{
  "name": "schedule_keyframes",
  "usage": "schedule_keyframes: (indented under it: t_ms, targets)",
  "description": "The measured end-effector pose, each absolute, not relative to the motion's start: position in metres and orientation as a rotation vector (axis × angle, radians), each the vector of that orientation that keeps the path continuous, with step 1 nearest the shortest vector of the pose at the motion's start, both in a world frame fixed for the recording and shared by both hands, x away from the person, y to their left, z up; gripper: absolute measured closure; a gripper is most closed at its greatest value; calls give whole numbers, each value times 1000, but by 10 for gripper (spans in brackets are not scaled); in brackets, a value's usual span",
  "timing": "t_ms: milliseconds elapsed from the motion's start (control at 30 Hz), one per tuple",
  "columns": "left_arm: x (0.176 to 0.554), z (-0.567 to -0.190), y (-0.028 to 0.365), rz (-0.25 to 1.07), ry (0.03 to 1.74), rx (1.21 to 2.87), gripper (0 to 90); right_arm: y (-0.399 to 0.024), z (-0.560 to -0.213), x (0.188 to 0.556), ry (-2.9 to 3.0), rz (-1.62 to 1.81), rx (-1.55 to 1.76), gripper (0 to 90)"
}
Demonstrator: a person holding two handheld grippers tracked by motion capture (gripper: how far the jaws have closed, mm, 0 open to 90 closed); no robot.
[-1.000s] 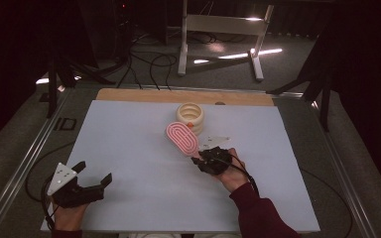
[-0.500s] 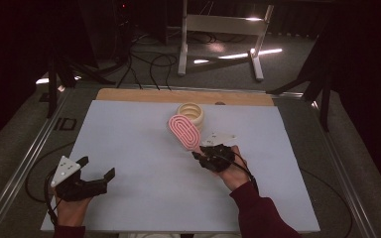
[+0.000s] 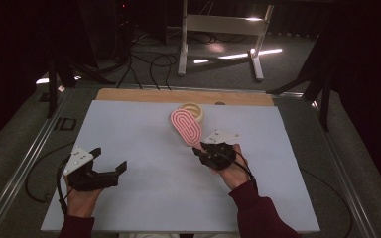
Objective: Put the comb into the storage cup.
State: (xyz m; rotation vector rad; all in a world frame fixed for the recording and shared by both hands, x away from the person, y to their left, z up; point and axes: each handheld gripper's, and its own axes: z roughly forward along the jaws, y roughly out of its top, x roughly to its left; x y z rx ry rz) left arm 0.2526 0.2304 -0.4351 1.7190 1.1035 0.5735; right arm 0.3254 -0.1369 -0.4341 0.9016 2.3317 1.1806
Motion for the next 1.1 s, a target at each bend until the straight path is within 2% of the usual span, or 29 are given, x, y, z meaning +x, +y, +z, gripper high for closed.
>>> schedule_keyframes:
  t_ms: [1100]
  targets:
    - [277, -403, 185, 528, 1011, 1726, 0, -131, -421, 324, 2224, 1291, 926, 705]
